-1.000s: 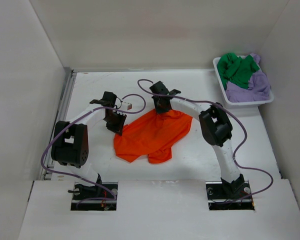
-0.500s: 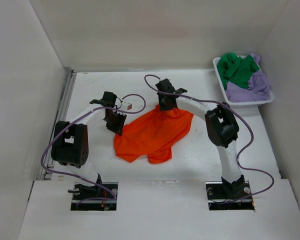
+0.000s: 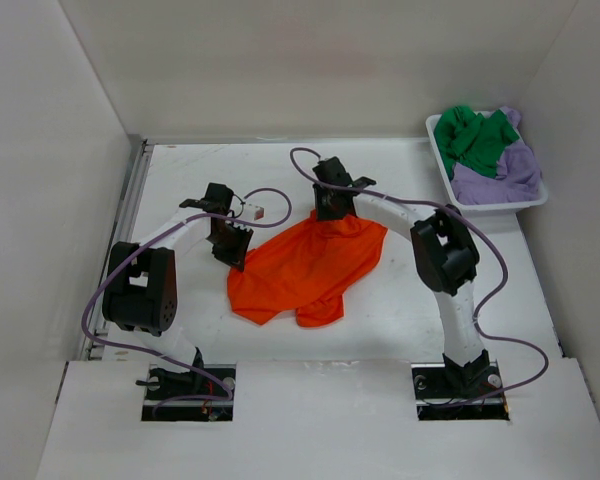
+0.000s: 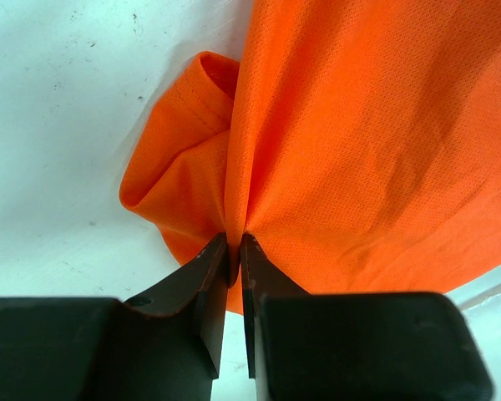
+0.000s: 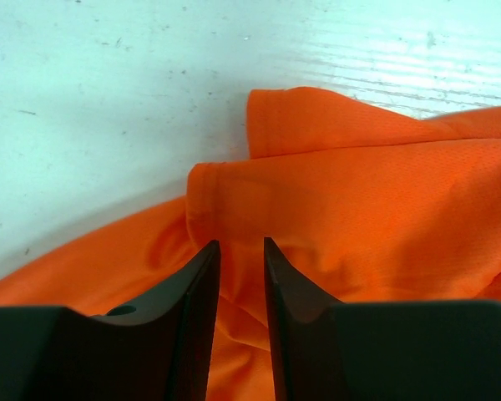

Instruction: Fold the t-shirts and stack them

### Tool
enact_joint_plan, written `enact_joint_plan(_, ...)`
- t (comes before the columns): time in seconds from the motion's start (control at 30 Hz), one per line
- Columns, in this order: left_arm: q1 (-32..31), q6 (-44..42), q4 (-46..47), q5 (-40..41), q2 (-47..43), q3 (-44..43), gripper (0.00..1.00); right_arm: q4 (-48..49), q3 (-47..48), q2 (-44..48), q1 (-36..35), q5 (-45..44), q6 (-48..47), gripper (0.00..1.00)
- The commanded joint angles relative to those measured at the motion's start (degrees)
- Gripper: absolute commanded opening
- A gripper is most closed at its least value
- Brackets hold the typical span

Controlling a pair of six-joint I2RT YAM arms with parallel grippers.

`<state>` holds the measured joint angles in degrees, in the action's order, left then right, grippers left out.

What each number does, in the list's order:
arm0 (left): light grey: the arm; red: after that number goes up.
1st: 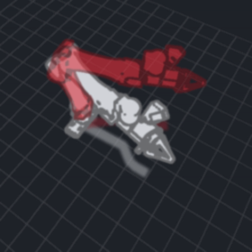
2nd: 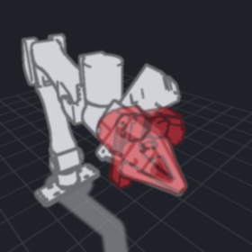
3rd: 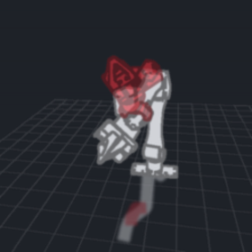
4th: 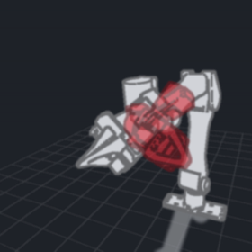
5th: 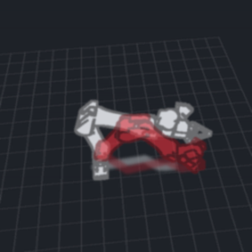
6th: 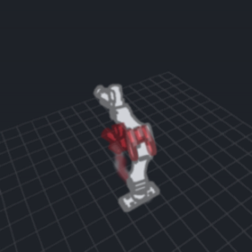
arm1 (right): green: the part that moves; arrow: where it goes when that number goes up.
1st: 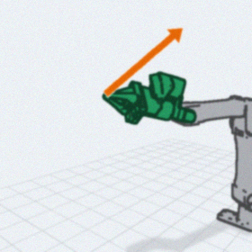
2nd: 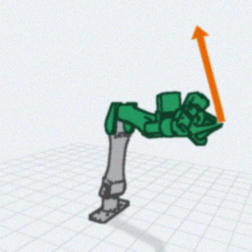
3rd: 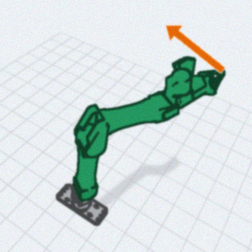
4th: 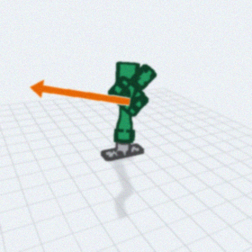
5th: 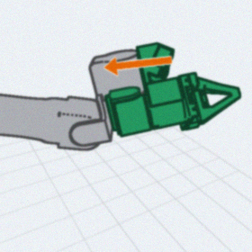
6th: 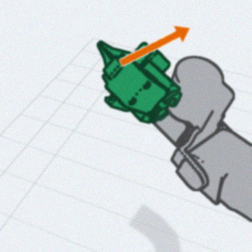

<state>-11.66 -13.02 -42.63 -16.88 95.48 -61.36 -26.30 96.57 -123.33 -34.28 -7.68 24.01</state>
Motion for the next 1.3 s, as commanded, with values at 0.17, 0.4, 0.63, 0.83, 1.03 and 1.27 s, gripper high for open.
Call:
enact_joint_plan(0.17, -0.2, 0.0, 0.2, 0.1, -2.1, -0.7, 0.10, 3.3, -2.1, 6.1, -1.8, -0.9, -0.6, 0.33)
enact_joint_plan(0.4, -0.2, -0.1, 0.2, 0.4, -2.1, -0.8, 0.10, 3.3, -3.4, 6.2, -2.6, -0.9, -1.4, 0.32)
enact_joint_plan(0.63, -0.2, -0.3, -0.1, 0.4, -2.0, -1.0, 0.10, 2.0, -2.4, 4.3, -2.6, 0.1, -1.8, 0.30)
enact_joint_plan(0.83, -0.2, -0.3, -0.1, 0.4, -2.0, -1.0, 0.10, 2.2, -1.3, 2.6, -2.6, 0.2, -1.7, 0.27)
enact_joint_plan(1.03, -0.2, -0.3, -0.1, 0.4, -2.0, -1.0, 0.10, 2.0, 2.3, 0.3, -2.4, 0.3, -1.9, 0.23)
enact_joint_plan(1.27, 0.1, -0.3, 0.1, 0.4, -2.3, -0.7, 0.10, 0.0, 3.5, -1.0, -2.2, 1.8, -1.9, 0.25)
